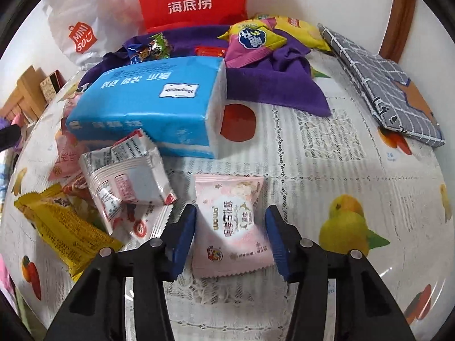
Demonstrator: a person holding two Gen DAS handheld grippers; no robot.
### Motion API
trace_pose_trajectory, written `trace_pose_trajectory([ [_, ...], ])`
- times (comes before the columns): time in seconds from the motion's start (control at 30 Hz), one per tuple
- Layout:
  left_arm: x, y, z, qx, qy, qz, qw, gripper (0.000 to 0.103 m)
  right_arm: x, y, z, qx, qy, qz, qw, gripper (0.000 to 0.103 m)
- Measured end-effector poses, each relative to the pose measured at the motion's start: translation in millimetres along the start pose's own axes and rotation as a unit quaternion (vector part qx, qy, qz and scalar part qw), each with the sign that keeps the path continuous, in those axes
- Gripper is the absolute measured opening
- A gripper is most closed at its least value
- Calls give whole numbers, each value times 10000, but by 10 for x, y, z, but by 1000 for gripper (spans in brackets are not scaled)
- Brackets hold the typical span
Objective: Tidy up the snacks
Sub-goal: 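Grasp the pink wafer packet with the right tool while the left tool grasps the panda-print packet, then carry the pink wafer and panda packets in both tools toward the purple towel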
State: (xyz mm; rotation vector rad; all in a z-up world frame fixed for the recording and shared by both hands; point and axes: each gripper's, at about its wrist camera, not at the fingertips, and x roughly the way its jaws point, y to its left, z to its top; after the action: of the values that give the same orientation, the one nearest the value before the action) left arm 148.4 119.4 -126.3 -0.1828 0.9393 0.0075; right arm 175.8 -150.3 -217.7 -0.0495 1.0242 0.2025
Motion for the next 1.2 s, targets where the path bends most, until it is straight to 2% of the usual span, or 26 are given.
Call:
trace_pose_trajectory([
  [0.13,72,31,7,-47,57,16,10000,63,18,42,-8,-152,-150,-73,9997,51],
  [0.2,118,39,32,-90,86,-51,9999,63,16,51,-17,-209,-218,-17,9995,44],
  [0.3,202,12,86,-118,131,-130,9998,63,11,30,-13,-254,-223,4,9994,39],
  [0.57,483,-62,342,-139,172,-247,9994,63,-59,-147,33,-92,-289,6,9995,39],
  [0.8,747,-37,534,-158,383,-335,9986,61,-135,-348,123,41,-329,-156,9993,39],
  [1.0,931,-65,587,-60,539,-563,9969,61,-177,-434,221,143,-415,-146,9989,39],
  [1.2,1096,-147,567,106,721,-490,9961,61,-131,-416,278,57,-364,-234,9990,39],
])
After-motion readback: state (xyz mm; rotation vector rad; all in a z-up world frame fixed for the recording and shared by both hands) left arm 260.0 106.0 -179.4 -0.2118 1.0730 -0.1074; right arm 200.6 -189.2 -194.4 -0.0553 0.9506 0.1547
